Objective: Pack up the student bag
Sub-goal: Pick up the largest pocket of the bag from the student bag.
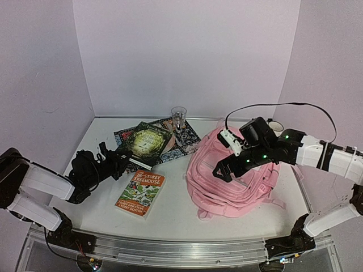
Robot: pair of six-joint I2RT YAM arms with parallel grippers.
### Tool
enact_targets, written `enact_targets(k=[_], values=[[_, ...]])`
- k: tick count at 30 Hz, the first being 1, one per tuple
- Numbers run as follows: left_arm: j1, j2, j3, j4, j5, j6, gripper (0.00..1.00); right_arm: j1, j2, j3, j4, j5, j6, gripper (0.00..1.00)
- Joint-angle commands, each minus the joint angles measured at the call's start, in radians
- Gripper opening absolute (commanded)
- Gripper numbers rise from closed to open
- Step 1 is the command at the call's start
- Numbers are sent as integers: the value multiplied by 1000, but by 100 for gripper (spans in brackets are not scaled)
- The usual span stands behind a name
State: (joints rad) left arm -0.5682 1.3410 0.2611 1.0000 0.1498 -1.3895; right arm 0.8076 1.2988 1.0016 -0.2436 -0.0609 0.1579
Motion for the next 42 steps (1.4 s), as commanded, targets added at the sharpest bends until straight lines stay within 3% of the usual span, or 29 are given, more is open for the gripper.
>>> enact_targets(k=[1,8,19,26,33,38,40,42], values=[[38,-68,21,30,74,44,0,38,57,21,-146,24,-115,97],[118,-51,49,-20,180,47,0,145,203,57,-199,142,-146,94],[136,-36,87,-53,260,72,0,180,299,91,-189,202,-144,65],[136,-27,103,-67,301,81,0,189,354,120,-169,203,-146,53],[136,-34,105,-76,334,77,0,202,414,125,-167,239,-147,50],[134,-54,106,-87,371,66,0,203,408,142,-171,316,-140,12],[132,-64,101,-93,387,56,0,202,379,170,-174,326,-137,3],[125,-76,96,-100,394,45,0,203,353,204,-179,351,-134,0]])
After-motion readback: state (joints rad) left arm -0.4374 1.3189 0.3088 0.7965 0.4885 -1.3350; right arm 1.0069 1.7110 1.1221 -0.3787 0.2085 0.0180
